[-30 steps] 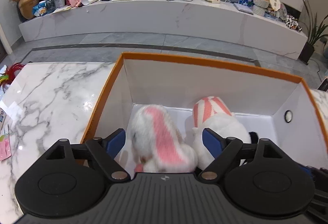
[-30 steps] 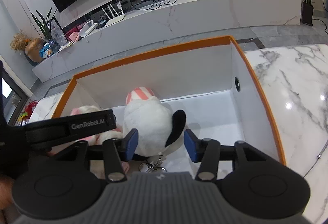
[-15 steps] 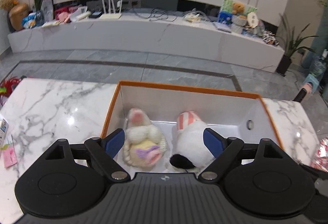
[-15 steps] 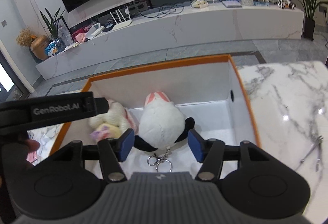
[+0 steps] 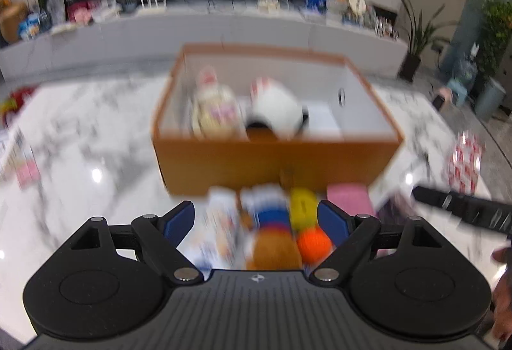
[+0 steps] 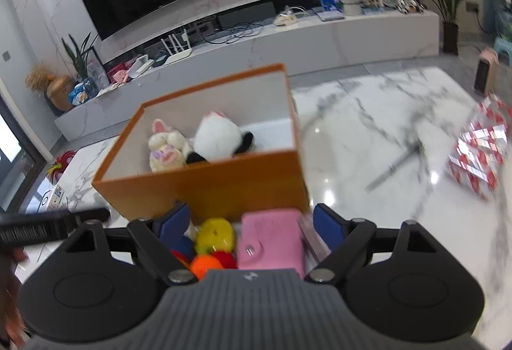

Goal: Organize objects
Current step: 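Move both grippers back toward the remaining items beside the box, then grasp the sailor teddy with left gripper while right grasps the PHOTO CARD box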

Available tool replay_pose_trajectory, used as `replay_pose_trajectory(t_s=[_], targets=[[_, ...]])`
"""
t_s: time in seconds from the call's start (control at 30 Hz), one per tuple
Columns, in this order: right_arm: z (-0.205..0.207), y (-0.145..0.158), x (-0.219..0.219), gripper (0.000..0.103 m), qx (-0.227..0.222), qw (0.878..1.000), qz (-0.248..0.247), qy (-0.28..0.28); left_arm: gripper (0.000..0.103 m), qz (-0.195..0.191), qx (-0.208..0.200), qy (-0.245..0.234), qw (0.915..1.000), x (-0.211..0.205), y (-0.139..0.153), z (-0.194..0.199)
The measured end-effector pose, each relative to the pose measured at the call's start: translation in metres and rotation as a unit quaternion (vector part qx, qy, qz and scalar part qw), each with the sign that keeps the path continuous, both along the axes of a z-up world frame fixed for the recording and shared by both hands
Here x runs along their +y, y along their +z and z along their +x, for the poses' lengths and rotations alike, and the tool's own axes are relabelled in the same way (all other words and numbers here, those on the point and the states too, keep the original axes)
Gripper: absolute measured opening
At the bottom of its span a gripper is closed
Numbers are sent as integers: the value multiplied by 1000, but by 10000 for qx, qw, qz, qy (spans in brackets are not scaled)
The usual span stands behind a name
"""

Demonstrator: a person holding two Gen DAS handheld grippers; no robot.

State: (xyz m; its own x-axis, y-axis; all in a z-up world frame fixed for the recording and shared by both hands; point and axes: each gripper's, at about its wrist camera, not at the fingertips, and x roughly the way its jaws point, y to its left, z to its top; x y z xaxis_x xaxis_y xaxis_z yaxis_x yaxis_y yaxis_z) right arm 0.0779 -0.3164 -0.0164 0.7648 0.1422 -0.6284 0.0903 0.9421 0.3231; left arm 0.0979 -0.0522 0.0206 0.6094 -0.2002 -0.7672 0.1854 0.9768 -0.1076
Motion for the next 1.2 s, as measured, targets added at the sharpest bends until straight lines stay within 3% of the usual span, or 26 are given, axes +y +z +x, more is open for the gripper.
replay_pose_trajectory(t_s=[0.17, 0.37, 0.53, 0.63, 0.8, 0.87, 1.07, 1.2], targets=[[-6, -8, -10, 86, -23, 9998, 182, -52, 99, -195, 432, -87, 9988, -11, -40, 8], [2, -21, -19, 90, 50, 9996, 258, -44, 99, -558, 766, 179, 9953, -12, -62, 22], [22, -45, -26, 89, 551, 9982, -204, -77, 99, -571, 1010, 227, 9930, -16, -73, 32], [33, -61, -28, 66, 831, 9952, -508, 95, 99, -677, 1129, 230, 9910, -16, -79, 35], [46, -80, -34, 57, 1128, 9919, -537, 223, 95, -1049, 1213, 221, 9868, -6, -85, 41], [48, -82, -33, 52, 1149, 9915, -565, 238, 82, -1022, 1238, 247, 9867, -6, -86, 43], [54, -85, -22, 51, 1197, 9876, -948, 367, 81, -1109, 1242, 253, 9857, -3, -88, 47], [56, -85, -25, 51, 1215, 9876, -930, 351, 80, -1093, 1255, 297, 9856, -2, -87, 47]])
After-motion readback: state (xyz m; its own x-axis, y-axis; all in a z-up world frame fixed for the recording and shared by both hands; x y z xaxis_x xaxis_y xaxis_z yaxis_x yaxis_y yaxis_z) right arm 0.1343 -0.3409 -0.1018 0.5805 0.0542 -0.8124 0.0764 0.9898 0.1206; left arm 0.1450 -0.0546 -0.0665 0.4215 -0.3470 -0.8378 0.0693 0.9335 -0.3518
